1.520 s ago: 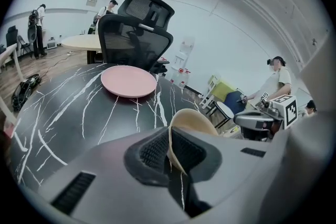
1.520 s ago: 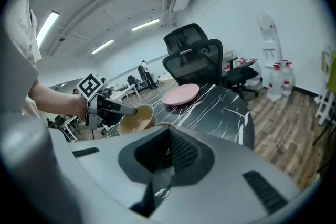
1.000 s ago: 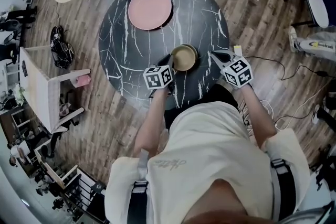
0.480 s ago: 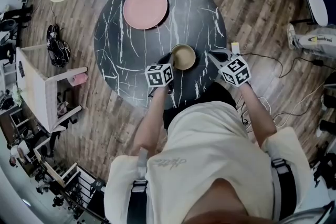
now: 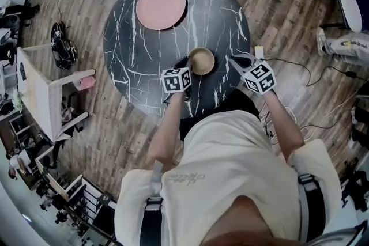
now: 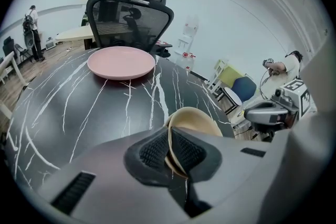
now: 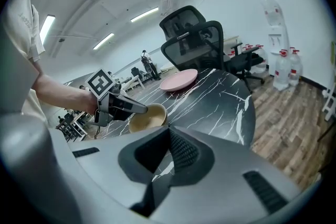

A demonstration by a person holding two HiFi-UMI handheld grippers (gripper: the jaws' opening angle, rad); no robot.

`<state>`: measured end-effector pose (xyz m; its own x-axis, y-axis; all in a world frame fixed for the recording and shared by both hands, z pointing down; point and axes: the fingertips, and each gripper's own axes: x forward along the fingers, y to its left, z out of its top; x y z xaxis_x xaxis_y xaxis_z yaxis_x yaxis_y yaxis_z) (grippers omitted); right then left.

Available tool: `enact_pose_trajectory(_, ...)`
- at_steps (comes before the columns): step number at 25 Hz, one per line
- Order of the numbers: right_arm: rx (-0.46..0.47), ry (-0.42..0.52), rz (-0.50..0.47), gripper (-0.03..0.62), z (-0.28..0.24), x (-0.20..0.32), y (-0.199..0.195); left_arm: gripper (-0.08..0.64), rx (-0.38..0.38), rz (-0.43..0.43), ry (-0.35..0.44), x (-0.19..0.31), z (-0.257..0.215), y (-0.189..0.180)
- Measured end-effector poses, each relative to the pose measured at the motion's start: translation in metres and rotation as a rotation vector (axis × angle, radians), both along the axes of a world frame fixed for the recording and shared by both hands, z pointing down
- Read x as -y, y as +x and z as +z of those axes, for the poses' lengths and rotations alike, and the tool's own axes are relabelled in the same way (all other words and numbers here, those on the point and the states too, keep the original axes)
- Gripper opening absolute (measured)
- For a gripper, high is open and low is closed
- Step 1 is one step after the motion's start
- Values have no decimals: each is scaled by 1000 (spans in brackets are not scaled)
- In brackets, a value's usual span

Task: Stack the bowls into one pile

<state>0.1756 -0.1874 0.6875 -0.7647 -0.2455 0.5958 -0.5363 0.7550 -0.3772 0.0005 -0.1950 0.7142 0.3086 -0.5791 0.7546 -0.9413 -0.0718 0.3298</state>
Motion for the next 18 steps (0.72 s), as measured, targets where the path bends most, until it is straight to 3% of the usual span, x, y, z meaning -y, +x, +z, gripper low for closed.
enact_pose_trajectory(14,8,-31,9,8,7,-4,6,38,92,44,27,-3,1,2)
enact_pose_trajectory(18,15,-29,-5,8,4,-8,3,83,114,18,37,-4,-3,-4)
